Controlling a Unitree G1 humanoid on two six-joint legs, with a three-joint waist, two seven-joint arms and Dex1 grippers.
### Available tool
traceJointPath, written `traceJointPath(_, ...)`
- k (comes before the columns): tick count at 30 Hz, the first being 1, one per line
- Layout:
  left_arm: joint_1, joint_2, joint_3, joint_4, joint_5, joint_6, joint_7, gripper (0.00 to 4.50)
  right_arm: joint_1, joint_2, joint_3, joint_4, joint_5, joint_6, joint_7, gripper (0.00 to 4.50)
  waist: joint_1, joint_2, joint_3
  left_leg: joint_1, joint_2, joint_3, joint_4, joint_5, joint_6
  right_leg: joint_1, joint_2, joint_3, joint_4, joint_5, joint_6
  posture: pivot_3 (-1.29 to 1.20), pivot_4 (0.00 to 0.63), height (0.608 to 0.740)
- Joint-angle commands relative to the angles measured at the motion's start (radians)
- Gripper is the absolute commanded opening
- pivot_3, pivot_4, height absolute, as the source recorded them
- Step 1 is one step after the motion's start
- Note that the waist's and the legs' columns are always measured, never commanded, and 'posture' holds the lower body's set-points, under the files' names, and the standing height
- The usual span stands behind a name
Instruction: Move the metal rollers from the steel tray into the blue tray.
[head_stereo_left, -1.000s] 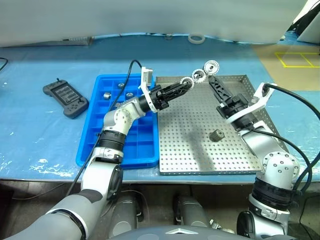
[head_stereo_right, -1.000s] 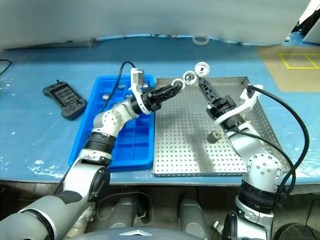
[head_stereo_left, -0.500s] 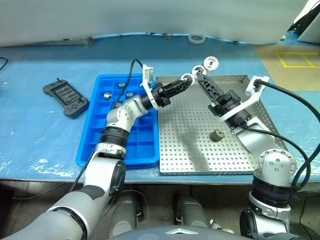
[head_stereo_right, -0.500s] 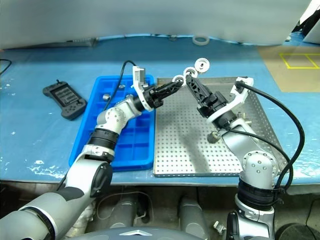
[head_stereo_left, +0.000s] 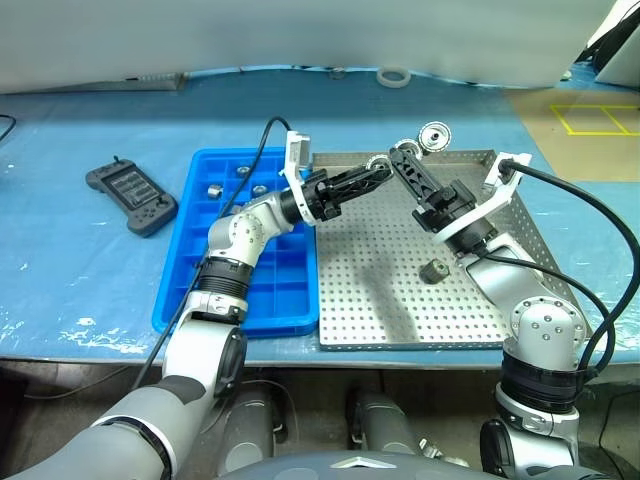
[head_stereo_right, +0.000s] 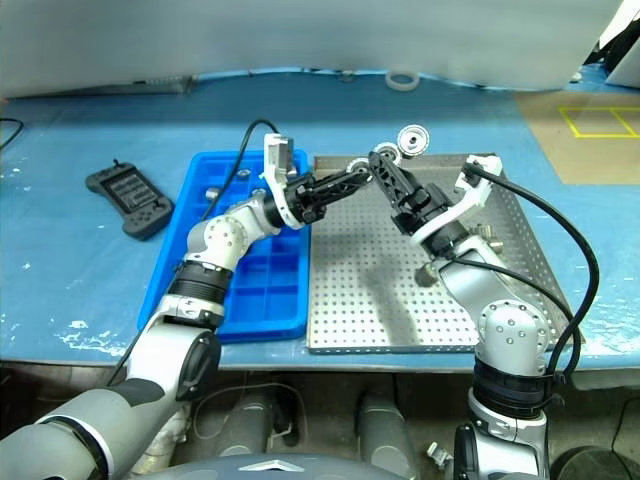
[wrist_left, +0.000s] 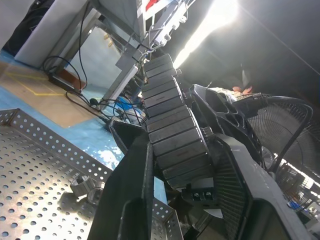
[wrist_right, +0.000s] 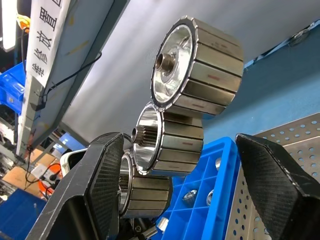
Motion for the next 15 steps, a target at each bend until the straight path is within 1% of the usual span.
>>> traceJointPath(1,-0.011,-0.005,-0.008,-0.045,-0.024,-0.003,-0.024,1.38,0.005,0.000,-0.003,-0.021,-0.012,-0.030,0.011,3.61,0.000,0.000,0.000,0.000,0.000,0.000,0.000,0.000,0.000,0.000,0.000,0.000,0.000,0.000,0.000,-0.33,0.150,0.740)
traceJointPath(3,-0.010,-0.006,-0.010,-0.045,-0.024,-0.004,-0.024,1.38,0.013,0.002,-0.003,-0.026,-0.018,-0.037,0.019,3.20,0.000,0.000,0.000,0.000,0.000,0.000,0.000,0.000,0.000,0.000,0.000,0.000,0.000,0.000,0.000,-0.33,0.150,0.740)
traceJointPath(8,-0.011,-0.005,-0.014,-0.039,-0.021,-0.010,-0.023,1.38,0.026,-0.001,0.010,-0.037,-0.036,-0.049,0.033,1.58,-0.001,0.000,0.000,0.000,0.000,0.000,0.000,0.000,0.000,0.000,0.000,0.000,0.000,0.000,0.000,-0.34,0.150,0.740)
traceJointPath(9,-0.011,-0.005,-0.014,-0.037,-0.020,-0.012,-0.022,1.38,0.027,-0.001,0.013,-0.038,-0.038,-0.052,0.036,1.33,-0.001,0.000,0.000,0.000,0.000,0.000,0.000,0.000,0.000,0.000,0.000,0.000,0.000,0.000,0.000,-0.34,0.150,0.740)
traceJointPath(15,-0.014,-0.003,-0.010,-0.030,0.001,-0.047,0.000,1.38,0.027,-0.016,0.025,-0.029,-0.065,-0.057,0.036,1.32,-0.002,0.000,0.000,0.000,0.000,0.000,0.000,0.000,0.000,0.000,0.000,0.000,0.000,0.000,0.000,-0.34,0.150,0.740)
